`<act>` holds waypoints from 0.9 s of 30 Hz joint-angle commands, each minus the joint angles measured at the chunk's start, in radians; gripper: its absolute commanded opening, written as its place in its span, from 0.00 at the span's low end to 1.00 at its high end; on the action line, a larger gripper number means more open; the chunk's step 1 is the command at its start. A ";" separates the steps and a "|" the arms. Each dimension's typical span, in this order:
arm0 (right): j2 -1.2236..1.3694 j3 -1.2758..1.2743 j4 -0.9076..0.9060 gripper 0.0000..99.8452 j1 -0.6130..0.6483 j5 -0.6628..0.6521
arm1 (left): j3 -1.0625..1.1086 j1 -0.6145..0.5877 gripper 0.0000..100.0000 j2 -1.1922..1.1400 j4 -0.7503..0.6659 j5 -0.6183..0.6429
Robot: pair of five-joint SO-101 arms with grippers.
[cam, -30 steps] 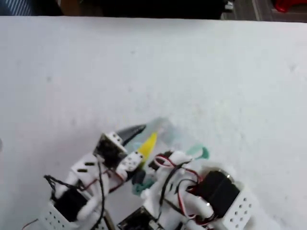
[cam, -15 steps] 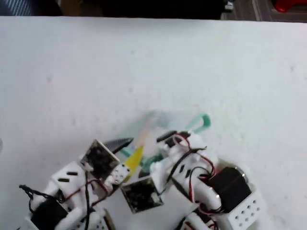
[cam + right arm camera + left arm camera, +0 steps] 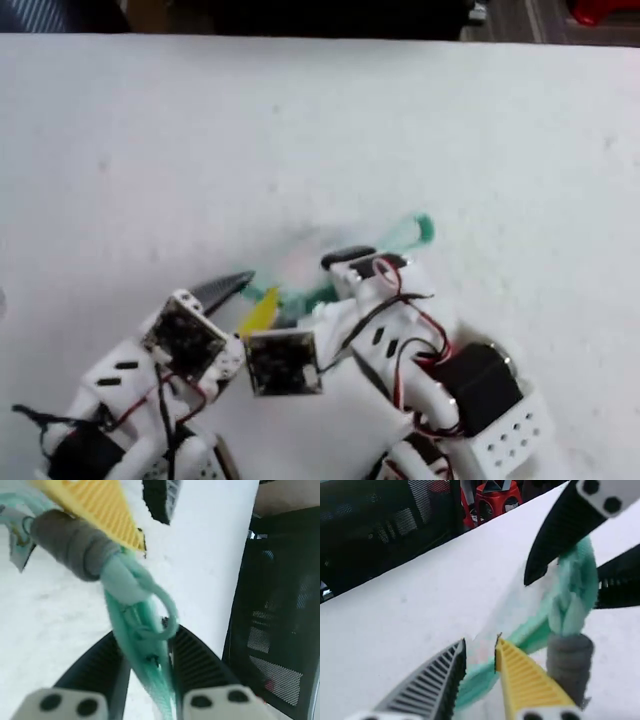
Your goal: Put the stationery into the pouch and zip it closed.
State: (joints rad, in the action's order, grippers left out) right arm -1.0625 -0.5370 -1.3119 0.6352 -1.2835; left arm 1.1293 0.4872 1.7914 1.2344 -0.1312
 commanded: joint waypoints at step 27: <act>-0.025 -0.037 0.262 0.02 0.024 0.316 | 0.037 0.071 0.13 -0.004 -0.265 0.288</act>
State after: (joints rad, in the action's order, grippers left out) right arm -1.0641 -0.5846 -1.0879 0.6536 -0.9782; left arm 1.1784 0.5286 1.7898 0.9444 0.1496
